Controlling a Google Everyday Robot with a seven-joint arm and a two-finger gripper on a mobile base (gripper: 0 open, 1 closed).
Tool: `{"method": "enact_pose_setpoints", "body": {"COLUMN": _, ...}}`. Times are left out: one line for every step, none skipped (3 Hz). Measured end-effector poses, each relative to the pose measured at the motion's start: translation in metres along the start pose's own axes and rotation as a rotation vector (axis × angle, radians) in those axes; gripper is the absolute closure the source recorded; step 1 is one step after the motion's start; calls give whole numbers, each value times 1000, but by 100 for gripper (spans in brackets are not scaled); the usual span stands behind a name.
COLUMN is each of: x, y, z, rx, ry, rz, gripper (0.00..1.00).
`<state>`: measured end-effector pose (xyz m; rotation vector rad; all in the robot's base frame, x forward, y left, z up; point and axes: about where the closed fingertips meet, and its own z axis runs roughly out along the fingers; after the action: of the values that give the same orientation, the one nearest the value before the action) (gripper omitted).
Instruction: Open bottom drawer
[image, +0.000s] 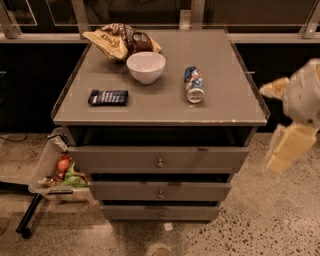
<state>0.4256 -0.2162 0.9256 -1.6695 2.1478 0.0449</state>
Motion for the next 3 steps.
{"method": "enact_pose_setpoints", "body": {"x": 31, "y": 32, "z": 83, "rx": -68, "ry": -105, "rz": 121, "gripper": 0}}
{"method": "enact_pose_setpoints", "body": {"x": 58, "y": 67, "z": 170, "rx": -128, "ry": -133, "rz": 230, "gripper": 0}}
{"method": "enact_pose_setpoints", "body": {"x": 62, "y": 65, "z": 184, "rx": -91, "ry": -137, "rz": 242, "gripper": 0}}
